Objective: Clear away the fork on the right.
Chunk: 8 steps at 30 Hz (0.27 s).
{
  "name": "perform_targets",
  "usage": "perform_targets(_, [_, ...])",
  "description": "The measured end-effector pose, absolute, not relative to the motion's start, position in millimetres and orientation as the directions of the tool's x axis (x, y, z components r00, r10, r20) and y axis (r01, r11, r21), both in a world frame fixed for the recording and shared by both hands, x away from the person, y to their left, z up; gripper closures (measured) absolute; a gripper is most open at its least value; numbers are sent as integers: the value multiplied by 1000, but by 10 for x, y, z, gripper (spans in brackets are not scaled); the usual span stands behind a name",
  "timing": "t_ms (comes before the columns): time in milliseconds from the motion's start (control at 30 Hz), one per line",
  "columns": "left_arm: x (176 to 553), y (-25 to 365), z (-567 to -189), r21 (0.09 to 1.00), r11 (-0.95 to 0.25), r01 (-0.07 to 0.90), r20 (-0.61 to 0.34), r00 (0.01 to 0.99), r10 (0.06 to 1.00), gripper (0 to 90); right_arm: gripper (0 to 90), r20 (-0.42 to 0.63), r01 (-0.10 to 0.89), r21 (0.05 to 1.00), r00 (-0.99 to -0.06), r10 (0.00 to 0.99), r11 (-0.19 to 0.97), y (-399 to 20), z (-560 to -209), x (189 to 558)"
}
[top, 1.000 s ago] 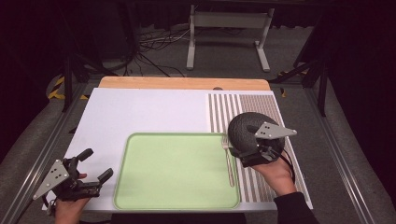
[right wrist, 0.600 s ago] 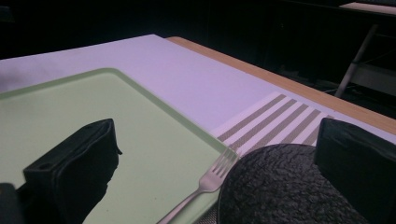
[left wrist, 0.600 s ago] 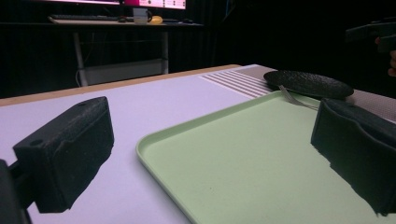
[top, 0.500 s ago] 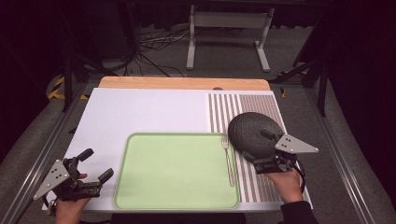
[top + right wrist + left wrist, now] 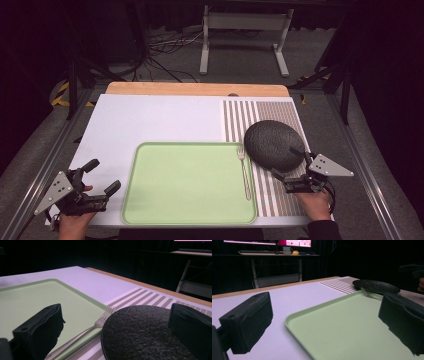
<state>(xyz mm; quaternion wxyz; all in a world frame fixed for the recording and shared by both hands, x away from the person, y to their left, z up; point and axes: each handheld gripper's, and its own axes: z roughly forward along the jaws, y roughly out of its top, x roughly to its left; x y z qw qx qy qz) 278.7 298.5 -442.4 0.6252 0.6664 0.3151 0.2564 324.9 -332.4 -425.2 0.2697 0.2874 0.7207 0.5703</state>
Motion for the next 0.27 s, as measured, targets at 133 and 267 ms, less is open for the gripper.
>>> perform_targets(133, [2785,2991,-4421,995,-23,97,-48,671,740,0,0,-44,112,980,-686,726,166,-3350,-4274,3227])
perform_targets(267, [2788,2990,-4424,995,-20,93,-48,670,741,0,0,-38,121,979,-685,728,165,-3348,-4291,3228])
